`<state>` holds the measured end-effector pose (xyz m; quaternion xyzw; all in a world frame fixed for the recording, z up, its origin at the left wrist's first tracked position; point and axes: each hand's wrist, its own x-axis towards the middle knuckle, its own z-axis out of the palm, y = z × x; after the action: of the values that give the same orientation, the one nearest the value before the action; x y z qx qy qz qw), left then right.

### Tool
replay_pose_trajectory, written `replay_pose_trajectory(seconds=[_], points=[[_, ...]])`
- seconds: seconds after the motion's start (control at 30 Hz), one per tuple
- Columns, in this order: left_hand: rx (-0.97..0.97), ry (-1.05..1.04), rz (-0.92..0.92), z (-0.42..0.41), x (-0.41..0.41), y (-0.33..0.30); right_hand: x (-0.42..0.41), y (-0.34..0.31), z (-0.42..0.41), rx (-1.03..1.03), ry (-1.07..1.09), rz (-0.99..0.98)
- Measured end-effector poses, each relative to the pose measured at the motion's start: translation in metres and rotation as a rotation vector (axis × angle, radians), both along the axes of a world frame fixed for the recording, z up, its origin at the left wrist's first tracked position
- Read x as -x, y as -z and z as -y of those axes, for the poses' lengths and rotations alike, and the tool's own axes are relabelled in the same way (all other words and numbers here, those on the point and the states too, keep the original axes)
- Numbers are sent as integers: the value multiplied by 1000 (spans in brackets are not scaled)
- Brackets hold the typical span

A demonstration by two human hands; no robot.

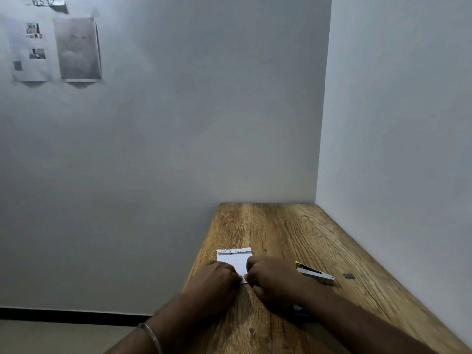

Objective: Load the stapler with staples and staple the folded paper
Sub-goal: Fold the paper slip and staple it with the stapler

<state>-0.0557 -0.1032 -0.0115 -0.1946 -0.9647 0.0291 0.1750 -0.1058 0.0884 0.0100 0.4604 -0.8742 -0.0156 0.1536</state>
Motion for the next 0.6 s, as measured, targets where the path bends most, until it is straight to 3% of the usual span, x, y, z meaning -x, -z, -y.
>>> replay_pose_trajectory(seconds=[0.27, 0.43, 0.6], points=[[-559, -169, 123, 3, -10, 5, 5, 6, 4, 182, 64, 74], [-935, -464, 66, 4, -19, -6, 5, 7, 5, 221, 73, 38], [-1289, -478, 373, 7, -17, -26, 3, 9, 4, 212, 49, 19]])
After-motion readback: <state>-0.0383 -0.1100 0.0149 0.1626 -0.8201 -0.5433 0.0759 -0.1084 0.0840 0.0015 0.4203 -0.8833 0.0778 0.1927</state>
